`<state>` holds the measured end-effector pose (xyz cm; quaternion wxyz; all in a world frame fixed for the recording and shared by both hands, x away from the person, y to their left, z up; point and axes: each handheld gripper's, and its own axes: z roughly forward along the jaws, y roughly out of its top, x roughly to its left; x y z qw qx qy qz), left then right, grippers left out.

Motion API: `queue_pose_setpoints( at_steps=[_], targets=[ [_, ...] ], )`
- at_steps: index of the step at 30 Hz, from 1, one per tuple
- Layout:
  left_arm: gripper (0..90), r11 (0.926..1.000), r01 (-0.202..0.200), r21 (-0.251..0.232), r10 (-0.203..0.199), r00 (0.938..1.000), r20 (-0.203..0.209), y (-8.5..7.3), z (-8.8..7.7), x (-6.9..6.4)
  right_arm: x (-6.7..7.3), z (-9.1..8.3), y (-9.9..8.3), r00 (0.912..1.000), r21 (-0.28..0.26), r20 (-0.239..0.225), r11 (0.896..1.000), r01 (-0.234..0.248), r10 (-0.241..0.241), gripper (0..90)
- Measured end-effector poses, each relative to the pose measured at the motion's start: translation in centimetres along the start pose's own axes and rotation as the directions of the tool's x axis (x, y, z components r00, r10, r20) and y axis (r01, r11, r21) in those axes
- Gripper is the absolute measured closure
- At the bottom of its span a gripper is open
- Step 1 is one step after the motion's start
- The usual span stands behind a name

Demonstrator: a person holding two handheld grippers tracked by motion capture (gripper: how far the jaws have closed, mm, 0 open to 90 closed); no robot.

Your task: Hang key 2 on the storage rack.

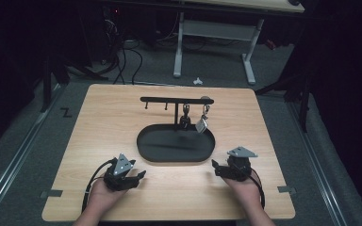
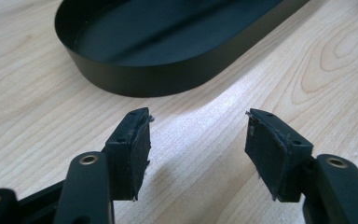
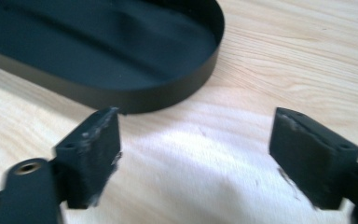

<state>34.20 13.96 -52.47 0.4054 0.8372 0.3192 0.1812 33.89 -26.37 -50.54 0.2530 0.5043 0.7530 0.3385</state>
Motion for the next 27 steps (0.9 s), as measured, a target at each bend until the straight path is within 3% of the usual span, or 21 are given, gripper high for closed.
queue_pose_setpoints(
  at_steps=[2, 5, 7, 10, 14, 16, 17, 21, 27],
  targets=[
    [40.5, 1.0, 0.002, -0.007, -0.003, 0.9999, -0.012, 0.2, -0.2, -0.1, 0.2, -1.1, -2.0, 0.9998, -0.074, 0.016, 0.997, 0.007, -0.006, 15.3],
    [40.5, 0.999, 0.024, -0.038, -0.025, 0.9995, -0.021, 1.0, -0.8, -0.6, 0.0, -2.1, -2.4, 0.9997, -0.106, -0.015, 0.994, -0.02, 0.019, 15.2],
    [40.5, 0.9982, 0.043, -0.041, -0.044, 0.9988, -0.02, 1.6, -0.9, -0.7, -0.4, -2.5, -2.5, 0.9997, -0.128, -0.008, 0.991, -0.025, 0.024, 15.2],
    [40.3, 0.998, 0.054, -0.034, -0.055, 0.9982, -0.023, 2.2, -0.9, -0.7, -0.7, -2.5, -2.7, 0.9998, -0.129, 0.003, 0.991, -0.019, 0.02, 15.2],
    [39.8, 0.9972, 0.066, -0.037, -0.067, 0.997, -0.038, 2.3, -1.1, -0.7, -1.3, -2.4, -3.3, 0.9988, -0.113, -0.005, 0.992, -0.048, 0.048, 15.2],
    [39.5, 0.9968, 0.068, -0.042, -0.07, 0.9966, -0.045, 1.6, -1.0, -0.8, -1.5, -2.6, -3.4, 0.9984, -0.116, -0.001, 0.992, -0.056, 0.057, 15.2],
    [39.6, 0.9973, 0.065, -0.034, -0.066, 0.9967, -0.048, 0.3, -1.0, -0.8, -1.6, -2.7, -3.5, 0.9984, -0.124, 0.01, 0.991, -0.054, 0.055, 15.2],
    [40.0, 0.9957, 0.089, -0.025, -0.09, 0.9956, -0.027, -0.3, -0.9, -0.4, -1.6, -2.7, -3.4, 0.9982, -0.126, 0.024, 0.991, -0.05, 0.054, 15.3],
    [39.8, 0.9959, 0.062, -0.066, -0.063, 0.9979, -0.015, -0.1, -2.0, -0.4, -1.4, -2.1, -3.2, 0.9959, -0.126, 0.058, 0.99, -0.062, 0.069, 15.4]
  ],
)
